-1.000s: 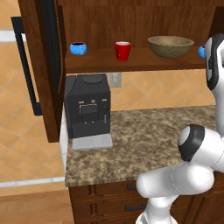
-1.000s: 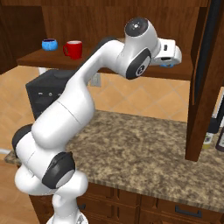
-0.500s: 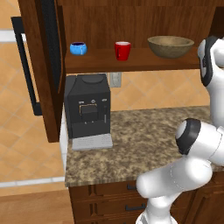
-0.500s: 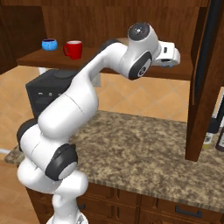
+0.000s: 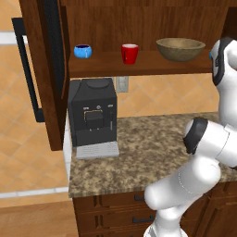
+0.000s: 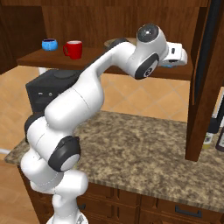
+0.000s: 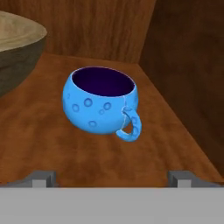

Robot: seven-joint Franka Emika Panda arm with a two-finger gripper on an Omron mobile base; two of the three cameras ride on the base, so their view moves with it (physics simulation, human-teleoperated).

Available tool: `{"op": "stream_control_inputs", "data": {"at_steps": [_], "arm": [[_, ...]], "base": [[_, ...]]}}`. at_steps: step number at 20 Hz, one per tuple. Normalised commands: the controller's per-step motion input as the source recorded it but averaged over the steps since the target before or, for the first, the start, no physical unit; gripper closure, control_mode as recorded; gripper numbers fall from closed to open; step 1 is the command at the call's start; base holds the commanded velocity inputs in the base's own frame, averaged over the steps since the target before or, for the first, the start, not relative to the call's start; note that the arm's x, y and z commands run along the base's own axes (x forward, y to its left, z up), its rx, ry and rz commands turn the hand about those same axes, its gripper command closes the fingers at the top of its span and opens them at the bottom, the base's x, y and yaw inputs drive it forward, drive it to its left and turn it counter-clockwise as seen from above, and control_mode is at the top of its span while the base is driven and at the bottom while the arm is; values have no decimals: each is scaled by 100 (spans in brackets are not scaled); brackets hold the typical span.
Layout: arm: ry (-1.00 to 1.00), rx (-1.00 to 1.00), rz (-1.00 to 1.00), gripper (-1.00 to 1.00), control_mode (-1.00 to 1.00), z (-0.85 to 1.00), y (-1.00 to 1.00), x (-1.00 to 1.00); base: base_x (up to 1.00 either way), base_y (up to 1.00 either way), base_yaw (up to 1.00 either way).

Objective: Gather all objects into one cabinet and sort the glasses and bowls to opposite sides.

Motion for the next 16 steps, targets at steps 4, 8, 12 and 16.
{"op": "stream_control_inputs", "data": {"at_steps": [4, 8, 12, 16], "arm": [[0, 5, 0, -100, -100, 0, -4, 31], [0, 7, 0, -100, -100, 0, -2, 31], [0, 5, 0, -100, -100, 0, -7, 30], [0, 2, 2, -100, -100, 0, -12, 24]], "base": [[0, 0, 0], [0, 0, 0], [0, 0, 0], [0, 0, 0]]}}
